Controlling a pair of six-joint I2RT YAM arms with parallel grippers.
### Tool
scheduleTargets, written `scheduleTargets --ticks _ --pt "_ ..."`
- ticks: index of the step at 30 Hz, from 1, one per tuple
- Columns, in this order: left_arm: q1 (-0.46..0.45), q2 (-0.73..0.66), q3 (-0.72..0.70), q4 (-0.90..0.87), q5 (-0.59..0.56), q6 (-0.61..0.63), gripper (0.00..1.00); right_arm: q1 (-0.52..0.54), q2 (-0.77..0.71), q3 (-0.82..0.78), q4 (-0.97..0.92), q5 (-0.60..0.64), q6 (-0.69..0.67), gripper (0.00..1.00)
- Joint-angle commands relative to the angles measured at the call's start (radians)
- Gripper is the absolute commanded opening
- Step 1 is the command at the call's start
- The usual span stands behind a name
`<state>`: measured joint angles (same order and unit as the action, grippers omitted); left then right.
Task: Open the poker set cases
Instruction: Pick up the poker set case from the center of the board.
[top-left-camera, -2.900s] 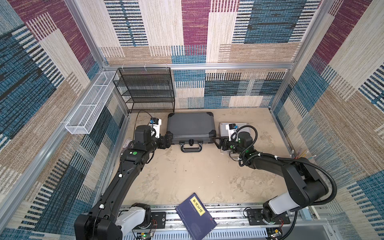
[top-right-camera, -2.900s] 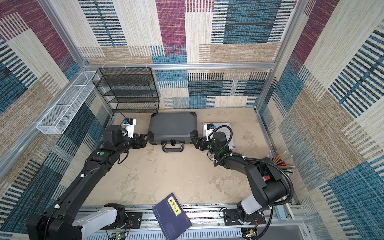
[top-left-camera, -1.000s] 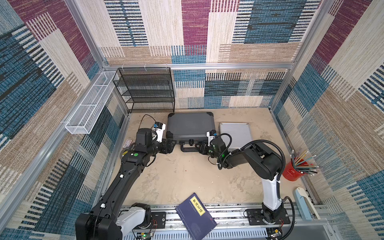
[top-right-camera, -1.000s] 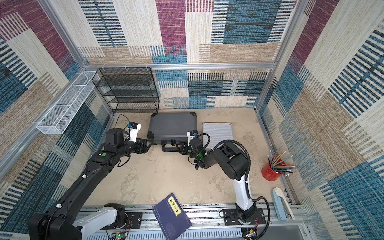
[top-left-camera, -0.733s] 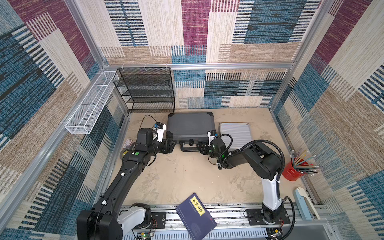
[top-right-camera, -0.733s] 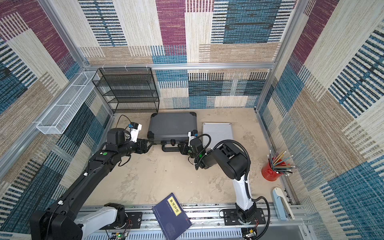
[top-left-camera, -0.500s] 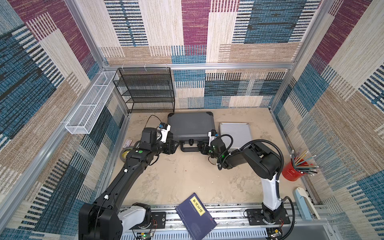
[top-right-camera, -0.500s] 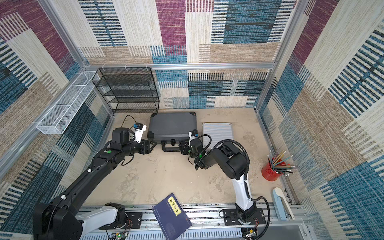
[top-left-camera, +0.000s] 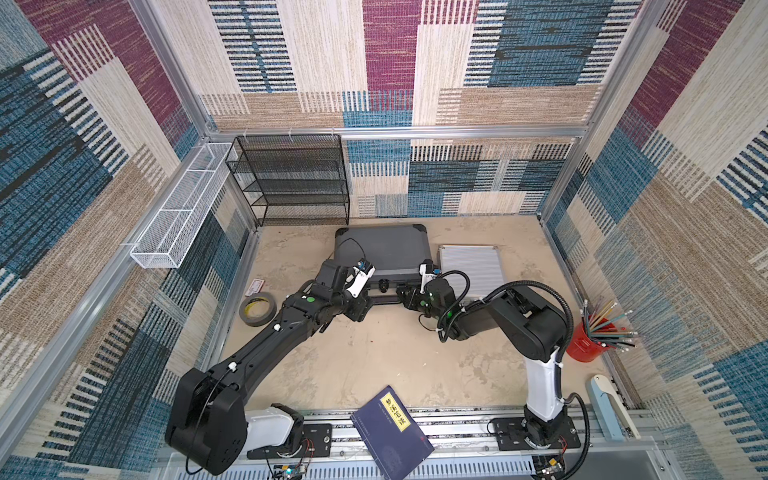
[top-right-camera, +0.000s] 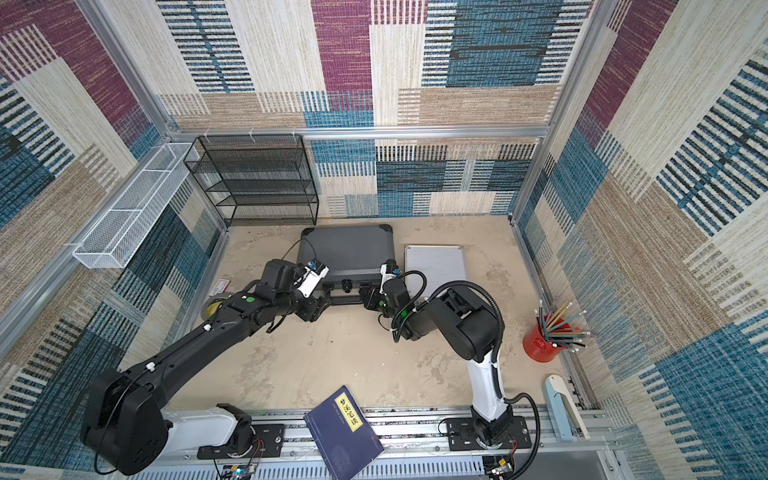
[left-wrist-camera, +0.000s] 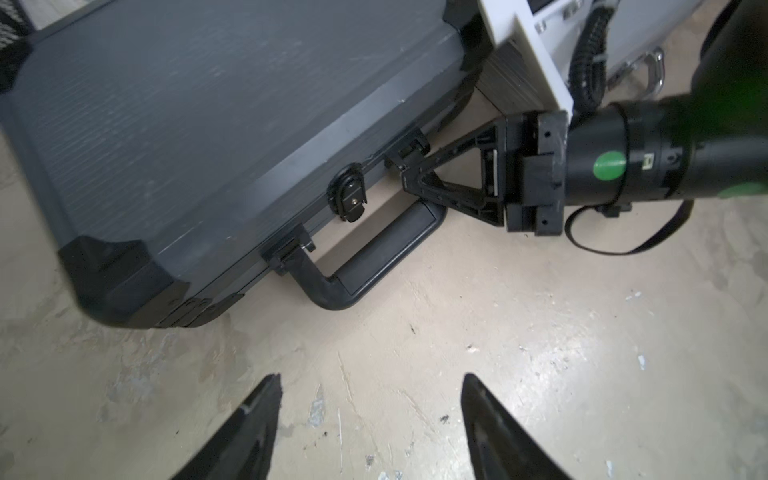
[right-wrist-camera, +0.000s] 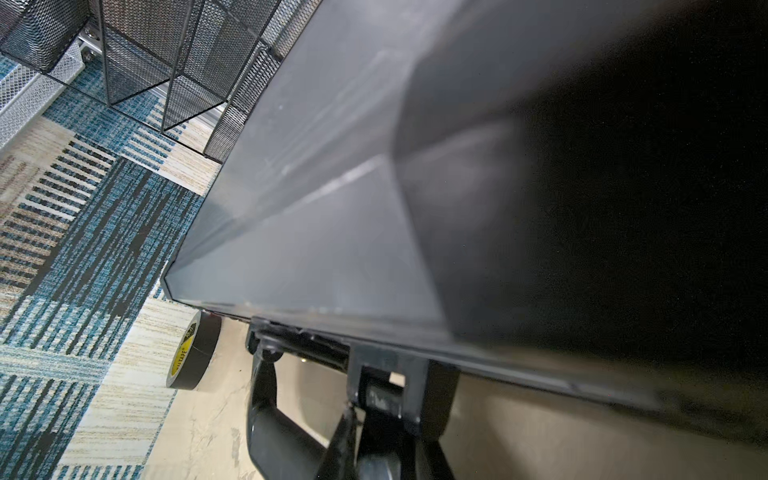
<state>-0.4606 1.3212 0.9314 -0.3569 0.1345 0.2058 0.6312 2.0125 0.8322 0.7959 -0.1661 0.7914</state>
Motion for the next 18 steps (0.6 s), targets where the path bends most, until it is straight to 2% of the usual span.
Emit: scheduleTargets --ticks 1,6,12,14,18 --pt "-0.016 0.024 0.005 0.059 -0.021 0.113 0.71 0.007 -0.036 -0.020 0.060 -0.165 0.055 0.00" --pt "-0.034 0.094 0.039 0.081 0.079 0.147 0.71 0.006 -0.082 -0.086 0.048 -0.195 0.051 0.00" --pt "-0.101 0.190 0.079 0.016 0.134 0.197 0.70 0.006 -0.135 -0.150 0.030 -0.214 0.054 0.00" --pt "-0.134 0.200 0.072 0.017 0.086 0.213 0.70 0.006 -0.146 -0.154 0.008 -0.214 0.059 0.00" --pt "-0.198 0.204 0.019 0.080 -0.105 0.274 0.70 0.006 -0.160 -0.135 -0.047 -0.228 0.079 0.00"
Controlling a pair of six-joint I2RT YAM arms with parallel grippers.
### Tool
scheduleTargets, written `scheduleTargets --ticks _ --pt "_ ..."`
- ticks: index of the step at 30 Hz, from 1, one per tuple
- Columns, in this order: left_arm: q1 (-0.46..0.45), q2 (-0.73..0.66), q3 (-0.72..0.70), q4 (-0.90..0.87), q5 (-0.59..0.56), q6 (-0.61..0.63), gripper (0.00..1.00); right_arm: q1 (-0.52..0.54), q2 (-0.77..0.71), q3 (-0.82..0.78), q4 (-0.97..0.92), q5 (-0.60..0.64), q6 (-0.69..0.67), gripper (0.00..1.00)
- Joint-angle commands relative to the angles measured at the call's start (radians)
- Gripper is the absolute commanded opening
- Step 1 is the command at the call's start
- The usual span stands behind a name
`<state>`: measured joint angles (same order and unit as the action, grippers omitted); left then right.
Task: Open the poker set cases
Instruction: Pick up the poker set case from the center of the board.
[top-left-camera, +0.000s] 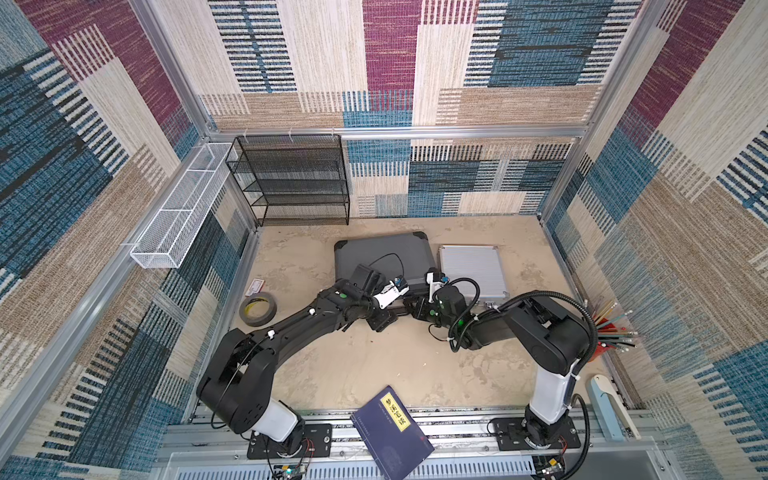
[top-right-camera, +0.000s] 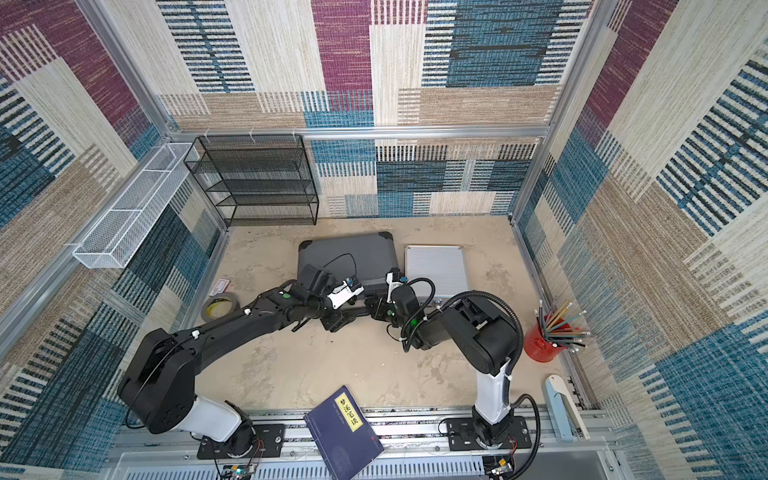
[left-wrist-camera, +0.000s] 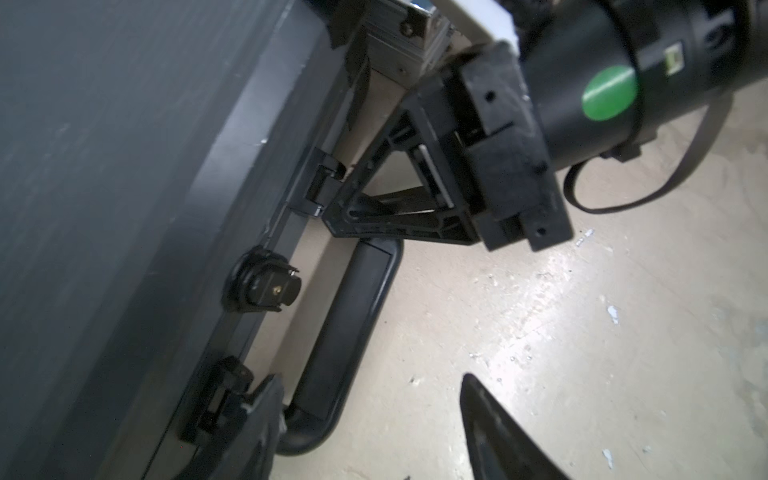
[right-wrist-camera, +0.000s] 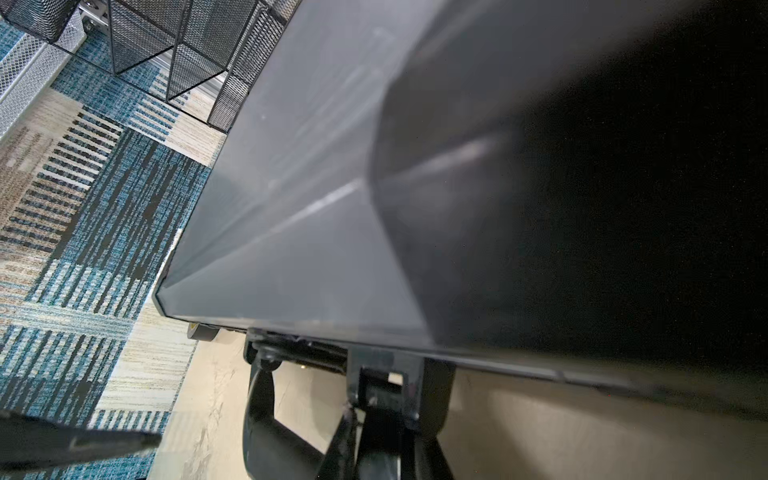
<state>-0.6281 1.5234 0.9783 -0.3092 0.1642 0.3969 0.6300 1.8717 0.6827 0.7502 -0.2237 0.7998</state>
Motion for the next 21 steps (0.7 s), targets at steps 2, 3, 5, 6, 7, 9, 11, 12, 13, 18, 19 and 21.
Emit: scheduleTargets --ticks 2,3,5,6,7,9,11,12,13,18,19,21 --pt "-0.062 0.000 -0.059 0.078 -0.211 0.114 0.70 0.007 -0.022 0.025 -0.024 -0.177 0.084 0.00" --pt "-0.077 -0.002 -0.077 0.107 -0.256 0.126 0.70 0.007 -0.023 0.033 -0.038 -0.185 0.090 0.00" --pt "-0.095 -0.006 -0.106 0.155 -0.324 0.149 0.70 0.007 -0.022 0.048 -0.064 -0.195 0.094 0.00" --pt "-0.102 -0.008 -0.119 0.182 -0.353 0.160 0.70 0.007 -0.018 0.054 -0.074 -0.202 0.096 0.00" --pt "-0.106 -0.008 -0.135 0.215 -0.387 0.172 0.70 0.006 -0.015 0.061 -0.082 -0.209 0.097 0.00" --pt "-0.114 -0.001 -0.163 0.281 -0.460 0.201 0.69 0.005 -0.007 0.069 -0.094 -0.220 0.102 0.00" --pt "-0.120 0.014 -0.183 0.349 -0.528 0.221 0.69 0.004 -0.001 0.075 -0.100 -0.229 0.117 0.00" --pt "-0.121 0.022 -0.189 0.372 -0.543 0.228 0.69 0.002 0.001 0.075 -0.103 -0.234 0.123 0.00" --pt "-0.125 0.032 -0.198 0.401 -0.564 0.241 0.69 0.000 0.003 0.077 -0.103 -0.241 0.131 0.00" --pt "-0.132 0.082 -0.213 0.517 -0.649 0.294 0.66 -0.010 0.003 0.080 -0.117 -0.273 0.149 0.00" --pt "-0.134 0.086 -0.213 0.526 -0.646 0.299 0.65 -0.012 0.002 0.080 -0.121 -0.277 0.151 0.00" --pt "-0.135 0.094 -0.214 0.540 -0.640 0.305 0.65 -0.019 -0.003 0.080 -0.129 -0.285 0.159 0.00"
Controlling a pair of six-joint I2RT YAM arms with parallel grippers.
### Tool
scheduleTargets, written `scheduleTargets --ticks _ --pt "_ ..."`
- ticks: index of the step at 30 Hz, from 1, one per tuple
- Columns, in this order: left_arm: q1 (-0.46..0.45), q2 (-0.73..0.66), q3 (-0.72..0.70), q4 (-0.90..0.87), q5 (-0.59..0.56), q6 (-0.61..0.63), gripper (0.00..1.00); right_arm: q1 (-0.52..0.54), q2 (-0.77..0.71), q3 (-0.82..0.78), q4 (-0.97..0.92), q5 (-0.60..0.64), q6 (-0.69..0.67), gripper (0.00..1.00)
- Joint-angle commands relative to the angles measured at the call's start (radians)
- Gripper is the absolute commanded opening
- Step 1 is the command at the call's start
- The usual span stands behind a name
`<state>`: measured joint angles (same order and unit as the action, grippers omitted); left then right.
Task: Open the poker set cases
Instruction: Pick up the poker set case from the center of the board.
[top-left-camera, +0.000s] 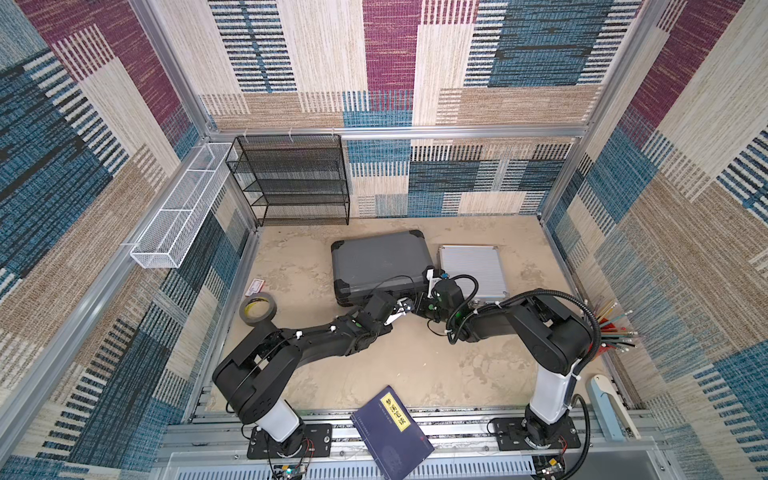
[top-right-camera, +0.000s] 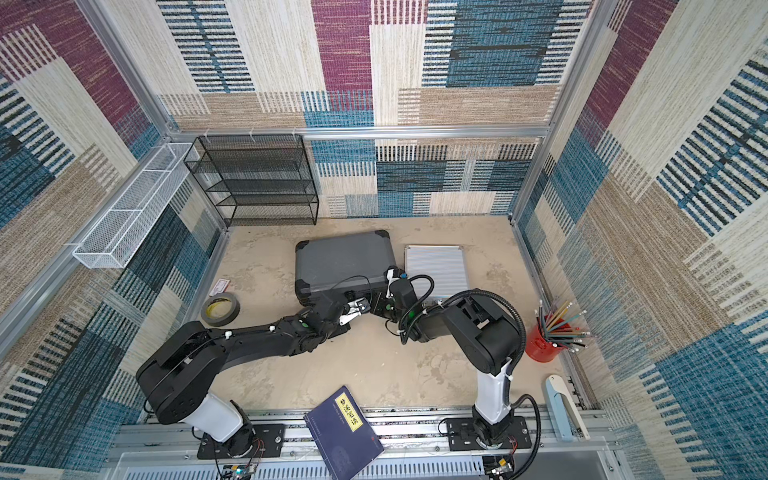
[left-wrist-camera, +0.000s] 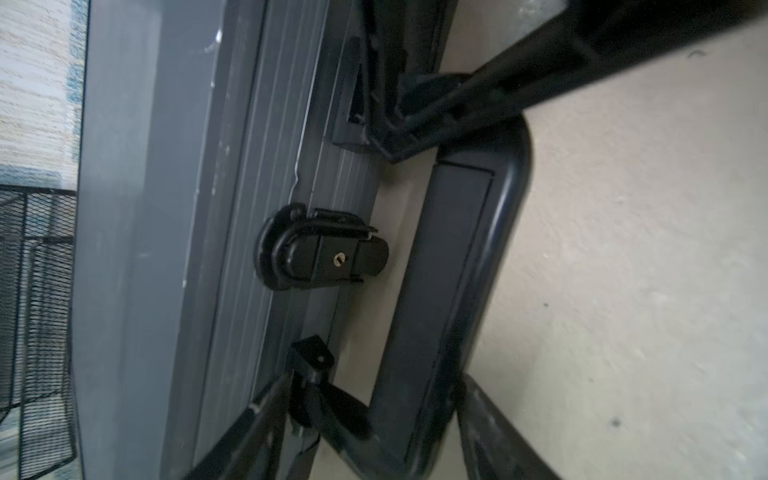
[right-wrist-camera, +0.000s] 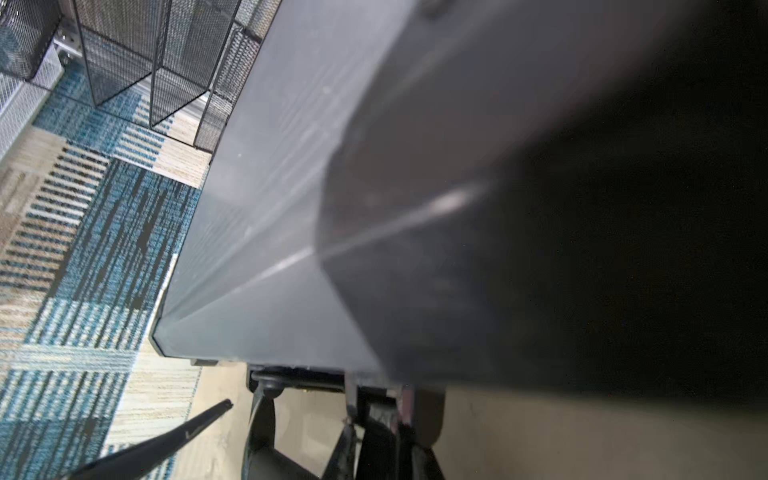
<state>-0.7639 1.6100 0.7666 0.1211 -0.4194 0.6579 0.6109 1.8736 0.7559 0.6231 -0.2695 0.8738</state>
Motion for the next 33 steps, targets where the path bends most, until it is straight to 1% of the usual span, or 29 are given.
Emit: scheduleTargets --ticks 1,4,7,11,14,16,18,23,28,33 --pt "0.000 0.011 -0.003 0.113 -0.057 0.048 0.65 -0.002 -0.008 0.007 -0.006 -0.241 0.088 0.00" --pt "-0.002 0.025 -0.009 0.131 -0.068 0.060 0.64 -0.008 -0.019 0.005 -0.012 -0.247 0.101 0.00" --pt "-0.003 0.036 -0.016 0.157 -0.082 0.067 0.61 -0.014 -0.015 0.002 -0.007 -0.262 0.118 0.00" --pt "-0.003 0.056 -0.020 0.193 -0.101 0.079 0.54 -0.020 0.006 -0.001 0.011 -0.291 0.146 0.00" --pt "-0.003 0.067 -0.025 0.220 -0.117 0.090 0.47 -0.020 0.013 -0.009 0.031 -0.304 0.160 0.00" --pt "-0.003 0.070 -0.029 0.241 -0.119 0.097 0.43 -0.020 0.012 -0.015 0.034 -0.301 0.165 0.01" --pt "-0.003 0.074 -0.030 0.251 -0.119 0.097 0.40 -0.022 0.012 -0.021 0.038 -0.299 0.169 0.10" --pt "-0.003 0.085 -0.024 0.261 -0.110 0.094 0.32 -0.035 0.002 -0.047 0.054 -0.295 0.188 0.26" --pt "-0.004 0.102 -0.022 0.282 -0.125 0.090 0.27 -0.073 -0.029 -0.103 0.113 -0.299 0.240 0.34" --pt "-0.003 0.105 -0.022 0.288 -0.110 0.082 0.24 -0.087 -0.082 -0.121 0.066 -0.269 0.209 0.41"
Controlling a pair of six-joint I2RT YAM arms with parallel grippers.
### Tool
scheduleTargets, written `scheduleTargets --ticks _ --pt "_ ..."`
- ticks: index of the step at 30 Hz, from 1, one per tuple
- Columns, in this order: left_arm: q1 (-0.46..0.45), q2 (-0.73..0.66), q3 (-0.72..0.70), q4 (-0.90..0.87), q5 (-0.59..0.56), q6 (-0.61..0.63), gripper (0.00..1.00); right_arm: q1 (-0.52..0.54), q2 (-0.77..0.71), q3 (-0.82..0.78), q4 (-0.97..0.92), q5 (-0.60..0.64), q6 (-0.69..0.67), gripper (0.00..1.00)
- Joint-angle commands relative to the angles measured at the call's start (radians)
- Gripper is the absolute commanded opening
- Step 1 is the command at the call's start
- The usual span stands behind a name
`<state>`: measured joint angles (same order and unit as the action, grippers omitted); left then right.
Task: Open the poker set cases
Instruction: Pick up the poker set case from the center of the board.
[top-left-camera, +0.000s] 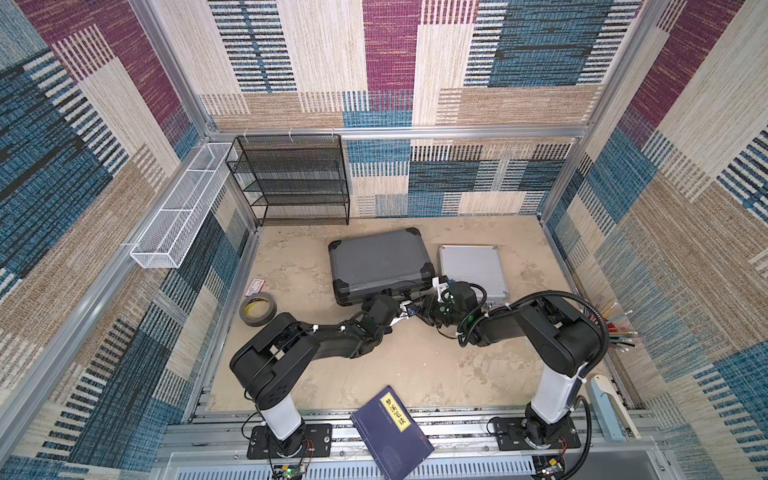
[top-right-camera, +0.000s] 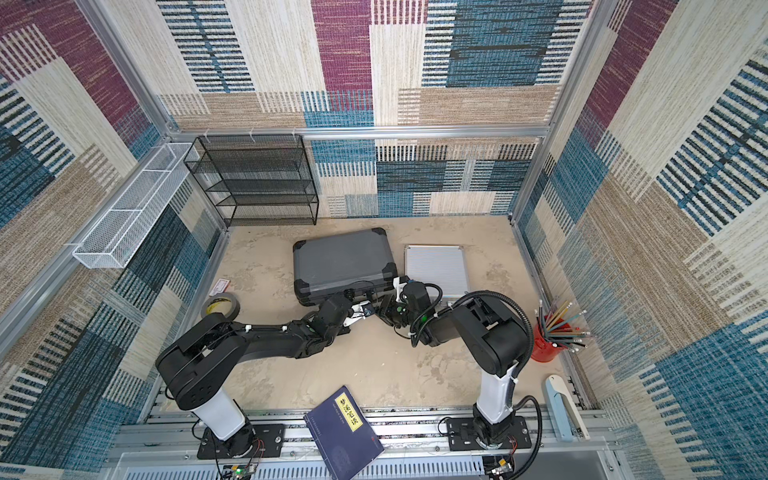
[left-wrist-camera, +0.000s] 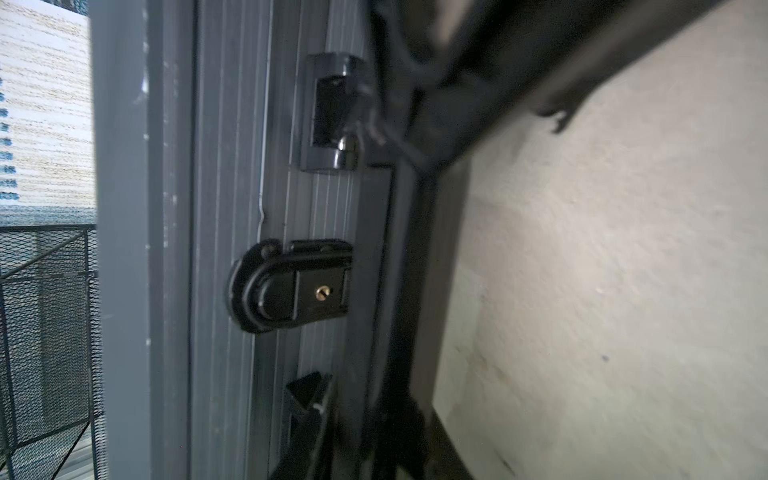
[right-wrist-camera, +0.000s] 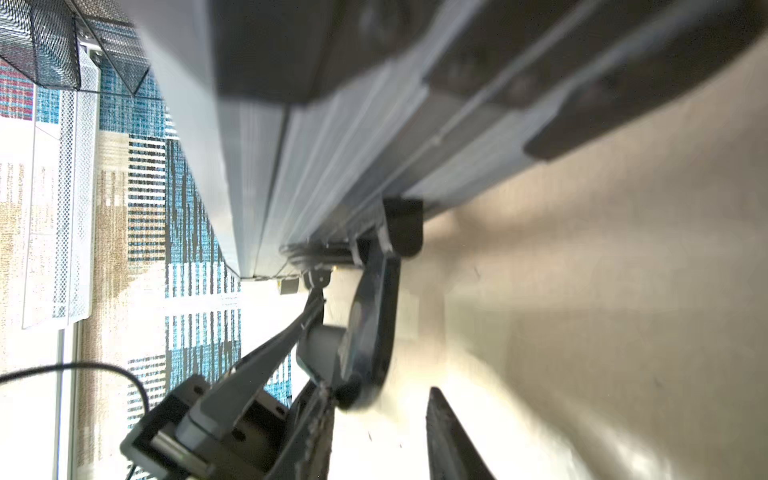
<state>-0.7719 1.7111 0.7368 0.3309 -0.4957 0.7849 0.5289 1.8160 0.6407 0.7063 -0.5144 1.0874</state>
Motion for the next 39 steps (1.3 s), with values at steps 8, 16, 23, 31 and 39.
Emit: scheduleTargets --ticks 8,16,23,31,39 --pt "0.005 0.000 0.007 0.079 -0.023 -0.049 0.16 -0.041 -0.112 -0.048 -0.065 0.014 -0.004 0.42" --pt "0.002 -0.009 0.021 0.031 0.008 -0.069 0.02 -0.112 -0.208 -0.095 -0.122 0.080 -0.035 0.42" --pt "0.003 -0.062 0.086 -0.112 0.112 -0.139 0.00 -0.135 -0.234 -0.093 -0.179 0.084 -0.167 0.42" --pt "0.024 -0.107 0.188 -0.293 0.303 -0.242 0.00 -0.142 -0.262 -0.105 -0.206 0.107 -0.234 0.42" --pt "0.105 -0.139 0.276 -0.389 0.493 -0.339 0.00 -0.142 -0.250 -0.117 -0.181 0.098 -0.226 0.42"
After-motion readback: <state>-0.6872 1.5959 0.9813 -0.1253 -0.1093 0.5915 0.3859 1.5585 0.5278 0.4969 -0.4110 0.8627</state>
